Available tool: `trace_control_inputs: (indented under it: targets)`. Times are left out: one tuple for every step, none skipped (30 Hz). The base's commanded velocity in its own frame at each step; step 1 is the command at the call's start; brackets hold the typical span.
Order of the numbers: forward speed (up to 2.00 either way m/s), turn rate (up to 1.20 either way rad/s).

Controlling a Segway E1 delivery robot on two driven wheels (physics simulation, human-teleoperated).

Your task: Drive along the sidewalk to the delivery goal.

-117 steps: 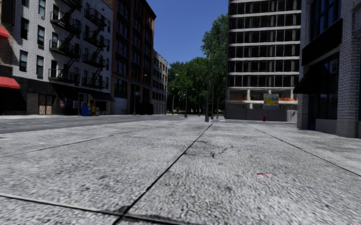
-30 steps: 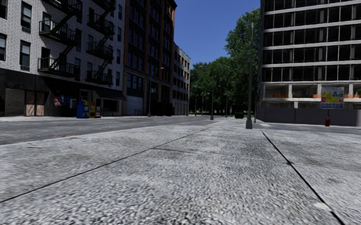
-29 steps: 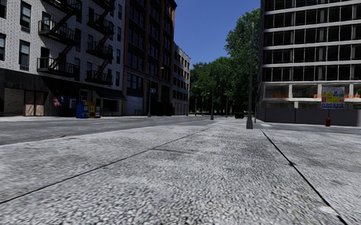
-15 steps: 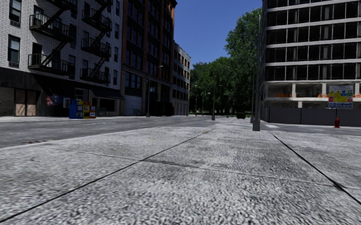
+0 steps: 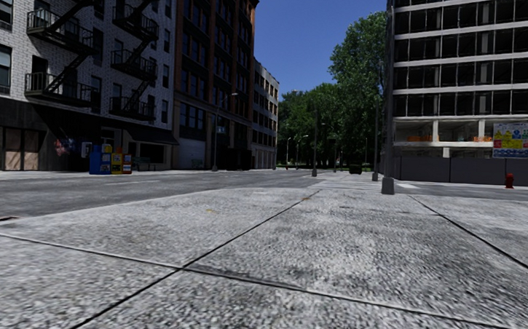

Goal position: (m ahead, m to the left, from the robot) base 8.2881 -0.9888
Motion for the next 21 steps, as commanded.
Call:
trace_control_inputs:
  targets:
    - [2.00, 0.00]
    - [2.00, 0.00]
    - [2.00, 0.00]
    - [2.00, 0.00]
    - [2.00, 0.00]
    - [2.00, 0.00]
    - [2.00, 0.00]
    - [2.00, 0.00]
    - [2.00, 0.00]
    - [2.00, 0.00]
    - [2.00, 0.00]
    - [2.00, 0.00]
    - [2.00, 0.00]
    - [2.00, 0.00]
    - [2.00, 0.00]
    - [2.00, 0.00]
    - [2.00, 0.00]
    - [2.00, 0.00]
    - [2.00, 0.00]
    - [2.00, 0.00]
    - [2.00, 0.00]
